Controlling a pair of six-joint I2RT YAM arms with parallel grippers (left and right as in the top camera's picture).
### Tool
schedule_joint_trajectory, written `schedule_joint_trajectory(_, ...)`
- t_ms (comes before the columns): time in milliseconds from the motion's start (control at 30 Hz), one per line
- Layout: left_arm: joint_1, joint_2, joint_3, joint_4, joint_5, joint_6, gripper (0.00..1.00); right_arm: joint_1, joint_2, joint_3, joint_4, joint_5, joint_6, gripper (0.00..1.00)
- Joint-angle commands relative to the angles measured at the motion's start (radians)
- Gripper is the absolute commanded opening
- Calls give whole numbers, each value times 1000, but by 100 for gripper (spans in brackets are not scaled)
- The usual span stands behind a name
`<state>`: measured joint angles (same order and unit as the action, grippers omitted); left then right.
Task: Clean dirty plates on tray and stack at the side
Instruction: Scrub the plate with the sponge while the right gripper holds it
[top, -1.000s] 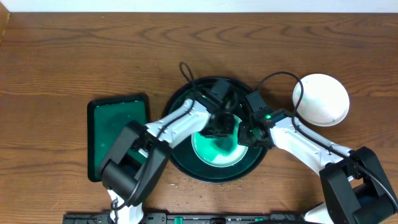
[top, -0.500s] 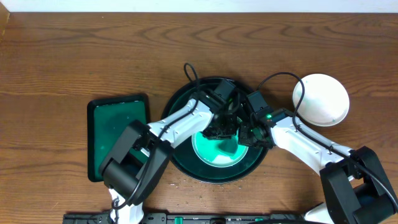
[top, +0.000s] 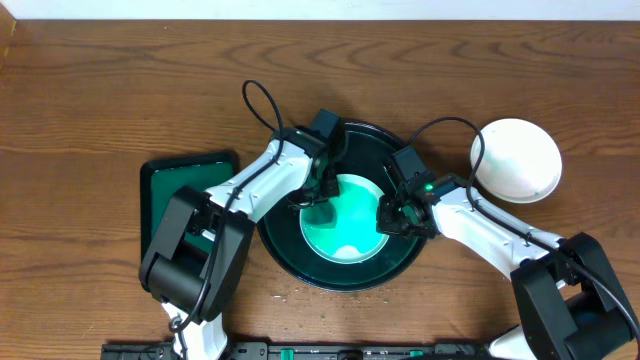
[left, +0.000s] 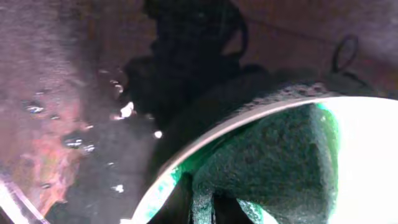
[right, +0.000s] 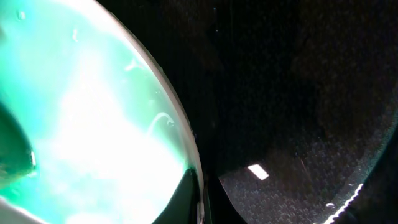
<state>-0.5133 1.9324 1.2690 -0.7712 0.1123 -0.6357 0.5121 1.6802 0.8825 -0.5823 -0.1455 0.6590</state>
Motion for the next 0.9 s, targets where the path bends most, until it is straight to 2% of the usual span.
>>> schedule_joint_trajectory(0,56,80,-68,-90,-341,-6,7,0,33,-10,-15,43,-2,1)
schedule_joint_trajectory(133,18,80,-68,-79,-110,160,7,0,33,-10,-15,43,-2,1)
schedule_joint_trajectory(233,-23,80,-67,-34,109,238,7,0,33,-10,-16,43,-2,1)
schedule_joint_trajectory(267,-48,80,-68,2,224,247,7,0,33,-10,-16,43,-2,1)
schedule_joint_trajectory(400,-95,80,-68,90,392,245,7,0,33,-10,-24,43,-2,1)
schedule_joint_trajectory(467,-109,80,-68,127,441,227,7,0,33,-10,-26,43,-2,1)
schedule_joint_trajectory(600,-110,80,-67,187,445,166,7,0,33,-10,-33,43,-2,1)
schedule_joint_trajectory(867,-14,80,-67,385,425,37,7,0,33,-10,-43,43,-2,1)
